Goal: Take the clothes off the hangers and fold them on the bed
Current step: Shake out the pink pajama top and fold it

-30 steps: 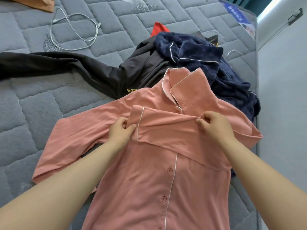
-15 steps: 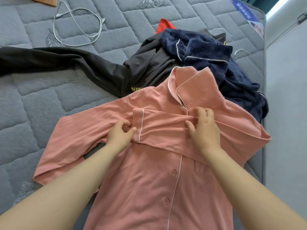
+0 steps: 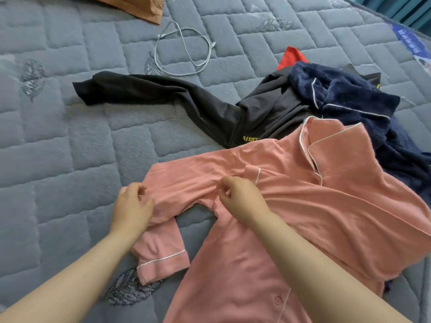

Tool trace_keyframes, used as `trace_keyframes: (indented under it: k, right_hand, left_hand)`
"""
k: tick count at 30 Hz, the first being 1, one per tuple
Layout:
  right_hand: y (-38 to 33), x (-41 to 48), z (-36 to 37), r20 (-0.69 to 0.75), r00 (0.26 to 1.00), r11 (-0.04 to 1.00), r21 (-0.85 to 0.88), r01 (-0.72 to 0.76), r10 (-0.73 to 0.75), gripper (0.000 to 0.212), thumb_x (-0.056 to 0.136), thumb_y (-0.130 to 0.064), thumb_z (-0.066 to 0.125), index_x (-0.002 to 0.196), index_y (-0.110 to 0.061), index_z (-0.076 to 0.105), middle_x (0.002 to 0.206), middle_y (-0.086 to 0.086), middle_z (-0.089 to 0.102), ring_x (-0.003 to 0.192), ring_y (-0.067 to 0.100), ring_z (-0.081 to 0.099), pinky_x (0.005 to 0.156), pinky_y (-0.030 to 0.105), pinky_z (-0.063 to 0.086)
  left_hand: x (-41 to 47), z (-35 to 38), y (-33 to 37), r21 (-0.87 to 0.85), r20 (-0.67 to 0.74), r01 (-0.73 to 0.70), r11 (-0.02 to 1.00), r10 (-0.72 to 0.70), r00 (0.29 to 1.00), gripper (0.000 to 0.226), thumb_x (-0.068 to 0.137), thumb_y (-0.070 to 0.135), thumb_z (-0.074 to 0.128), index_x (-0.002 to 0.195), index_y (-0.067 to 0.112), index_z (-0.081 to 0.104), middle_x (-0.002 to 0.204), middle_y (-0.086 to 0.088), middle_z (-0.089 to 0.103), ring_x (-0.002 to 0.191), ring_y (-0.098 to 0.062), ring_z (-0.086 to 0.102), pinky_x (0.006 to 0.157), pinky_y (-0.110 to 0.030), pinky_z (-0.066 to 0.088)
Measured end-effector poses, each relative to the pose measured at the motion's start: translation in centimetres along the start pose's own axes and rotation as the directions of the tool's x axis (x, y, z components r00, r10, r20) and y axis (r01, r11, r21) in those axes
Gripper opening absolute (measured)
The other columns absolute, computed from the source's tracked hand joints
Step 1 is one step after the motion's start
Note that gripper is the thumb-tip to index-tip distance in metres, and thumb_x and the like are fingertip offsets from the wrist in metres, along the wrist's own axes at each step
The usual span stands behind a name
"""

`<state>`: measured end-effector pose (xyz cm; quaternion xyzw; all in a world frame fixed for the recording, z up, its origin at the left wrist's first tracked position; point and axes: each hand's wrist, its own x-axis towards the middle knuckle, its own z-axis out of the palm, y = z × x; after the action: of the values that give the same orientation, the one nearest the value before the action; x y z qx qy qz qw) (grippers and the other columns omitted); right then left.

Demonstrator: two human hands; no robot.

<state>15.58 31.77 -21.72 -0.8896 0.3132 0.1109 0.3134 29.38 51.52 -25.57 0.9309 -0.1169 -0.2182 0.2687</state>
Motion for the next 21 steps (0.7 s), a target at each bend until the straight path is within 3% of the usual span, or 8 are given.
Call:
trace_keyframes:
  k: [2, 5, 10, 14, 16, 18, 20, 21]
  right_hand:
    - [-2.1, 1.4, 1.4, 0.057, 0.998, 1.000, -0.020, 0.020, -0.019, 0.024, 0.089, -0.012, 0.051, 0.104, -0.016, 0.068, 0.105, 0.003, 0.069, 0.101, 0.023, 0.060, 0.083, 0.032, 0.047]
    - [-5.1, 3.6, 3.3, 0.111, 0.993, 0.998, -0.045, 0.049, -0.044, 0.030, 0.089, -0.014, 0.051, 0.114, -0.017, 0.066, 0.115, 0.003, 0.067, 0.105, 0.023, 0.060, 0.088, 0.033, 0.047]
    - [-9.3, 6.8, 6.0, 0.143, 0.986, 0.993, -0.056, 0.099, -0.090, 0.047, 0.093, -0.015, 0.051, 0.139, -0.016, 0.048, 0.142, 0.004, 0.046, 0.121, 0.024, 0.052, 0.098, 0.039, 0.044]
    - [-11.6, 8.7, 7.9, 0.228, 0.970, 0.990, -0.090, 0.108, -0.085, 0.052, 0.094, -0.017, 0.052, 0.143, -0.008, 0.036, 0.148, 0.009, 0.035, 0.124, 0.029, 0.049, 0.101, 0.040, 0.040]
    - [-12.3, 9.4, 8.6, 0.251, 0.967, 0.992, -0.110, 0.065, -0.035, 0.039, 0.094, -0.018, 0.051, 0.131, -0.007, 0.046, 0.139, 0.013, 0.041, 0.117, 0.031, 0.052, 0.098, 0.039, 0.041]
    - [-12.9, 10.0, 8.9, 0.222, 0.975, 0.987, -0.157, 0.028, 0.008, 0.014, 0.091, -0.016, 0.049, 0.099, -0.008, 0.057, 0.117, 0.013, 0.054, 0.103, 0.032, 0.055, 0.084, 0.035, 0.045]
    - [-13.2, 10.5, 8.6, 0.198, 0.980, 0.982, -0.186, 0.019, 0.019, 0.015, 0.087, -0.013, 0.049, 0.071, -0.012, 0.049, 0.097, 0.010, 0.062, 0.093, 0.030, 0.057, 0.072, 0.034, 0.045]
    - [-13.2, 10.7, 8.3, 0.193, 0.981, 0.987, -0.160, 0.007, 0.024, 0.017, 0.085, -0.011, 0.050, 0.068, -0.014, 0.048, 0.093, 0.008, 0.065, 0.091, 0.029, 0.058, 0.072, 0.034, 0.046]
  left_hand:
    - [0.6, -1.0, -2.3, 0.034, 0.008, 0.131, 0.991, -0.131, 0.991, 0.035, 0.085, 0.013, 0.064, 0.117, -0.002, 0.057, 0.117, -0.024, 0.056, 0.111, -0.036, 0.051, 0.096, -0.038, 0.038]
    - [0.7, -1.9, -5.1, 0.012, 0.125, 0.276, 0.961, -0.276, 0.953, 0.045, 0.087, 0.028, 0.067, 0.120, 0.000, 0.057, 0.118, -0.018, 0.062, 0.113, -0.032, 0.054, 0.092, -0.034, 0.039]
    - [0.1, -2.6, -7.6, -0.125, 0.376, 0.360, 0.925, -0.292, 0.880, 0.049, 0.070, 0.046, 0.081, 0.104, 0.015, 0.065, 0.097, -0.001, 0.069, 0.090, -0.017, 0.063, 0.070, -0.027, 0.045]
    - [-0.9, -2.0, -8.5, -0.118, 0.480, 0.388, 0.914, -0.289, 0.828, 0.020, 0.074, 0.022, 0.077, 0.076, 0.009, 0.061, 0.066, 0.000, 0.063, 0.060, -0.016, 0.057, 0.058, -0.033, 0.048]
    - [-1.1, -1.9, -8.6, -0.194, 0.502, 0.428, 0.883, -0.286, 0.817, 0.016, 0.079, 0.011, 0.064, 0.068, 0.009, 0.053, 0.049, 0.001, 0.049, 0.042, -0.014, 0.044, 0.047, -0.028, 0.040]
    - [-0.6, -2.3, -8.5, -0.293, 0.489, 0.485, 0.824, -0.307, 0.817, 0.011, 0.084, 0.004, 0.050, 0.073, 0.006, 0.052, 0.044, -0.001, 0.046, 0.034, -0.016, 0.038, 0.044, -0.026, 0.039]
    - [0.5, -3.3, -7.9, -0.372, 0.481, 0.527, 0.764, -0.327, 0.814, 0.020, 0.086, -0.001, 0.037, 0.082, 0.002, 0.056, 0.049, -0.007, 0.055, 0.032, -0.015, 0.041, 0.044, -0.027, 0.044]
    - [1.1, -4.0, -7.4, -0.400, 0.471, 0.521, 0.754, -0.319, 0.822, 0.025, 0.086, -0.002, 0.034, 0.085, 0.001, 0.058, 0.053, -0.010, 0.060, 0.032, -0.015, 0.044, 0.045, -0.026, 0.045]
